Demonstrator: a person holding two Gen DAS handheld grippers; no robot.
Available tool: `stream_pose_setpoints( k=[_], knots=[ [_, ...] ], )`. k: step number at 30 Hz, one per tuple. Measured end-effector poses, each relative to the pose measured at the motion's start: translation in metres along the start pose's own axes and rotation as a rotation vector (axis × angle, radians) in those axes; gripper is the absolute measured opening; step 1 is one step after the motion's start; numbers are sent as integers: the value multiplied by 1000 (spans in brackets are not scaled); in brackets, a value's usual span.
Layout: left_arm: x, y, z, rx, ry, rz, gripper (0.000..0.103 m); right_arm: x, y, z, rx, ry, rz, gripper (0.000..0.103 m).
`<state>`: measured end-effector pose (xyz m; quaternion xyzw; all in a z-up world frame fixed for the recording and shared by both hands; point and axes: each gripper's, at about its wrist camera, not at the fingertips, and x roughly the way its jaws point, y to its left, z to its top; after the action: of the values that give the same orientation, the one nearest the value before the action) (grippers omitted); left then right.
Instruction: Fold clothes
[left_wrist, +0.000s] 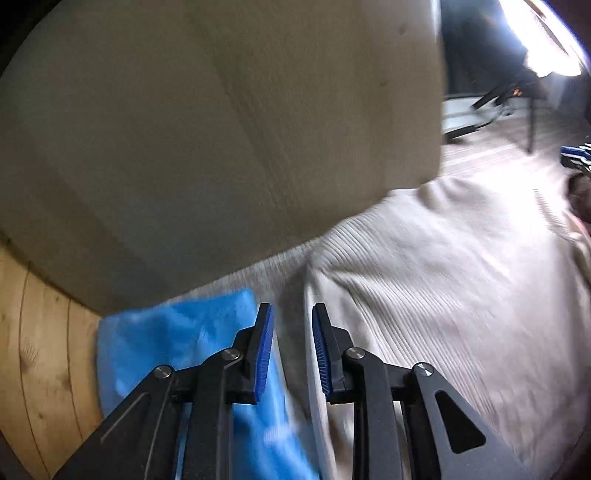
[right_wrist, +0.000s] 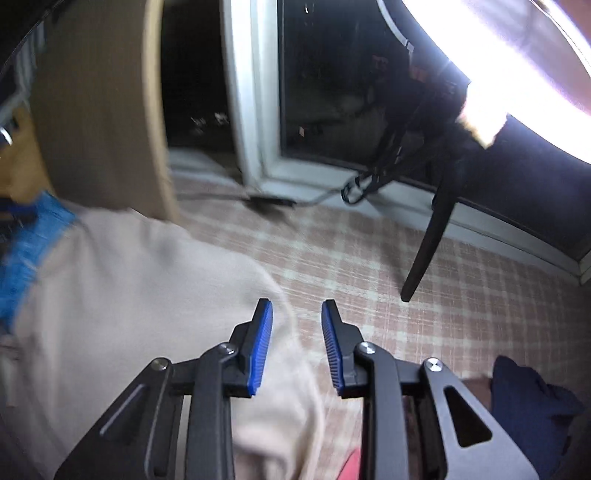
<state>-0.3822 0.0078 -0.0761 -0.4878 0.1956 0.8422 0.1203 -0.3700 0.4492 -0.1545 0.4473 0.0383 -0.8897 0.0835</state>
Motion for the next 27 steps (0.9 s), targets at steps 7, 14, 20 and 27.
stream_pose_setpoints(
  k=[7,14,20,27],
  knots=[
    [-108,3,-76,-55,-34,-76,22,-118,7,-38,83,-90,102,28],
    [-76,-37,-123,-77,24,-200,35,-164,17,-112,188,-79,215,53],
    [5,-95,-127,-21,103,-272,32,-61,64,-149,182,128,266,30],
    [33,-97,-124,-12,144,-253,20,-14,79,-158,151,204,226,32]
  ],
)
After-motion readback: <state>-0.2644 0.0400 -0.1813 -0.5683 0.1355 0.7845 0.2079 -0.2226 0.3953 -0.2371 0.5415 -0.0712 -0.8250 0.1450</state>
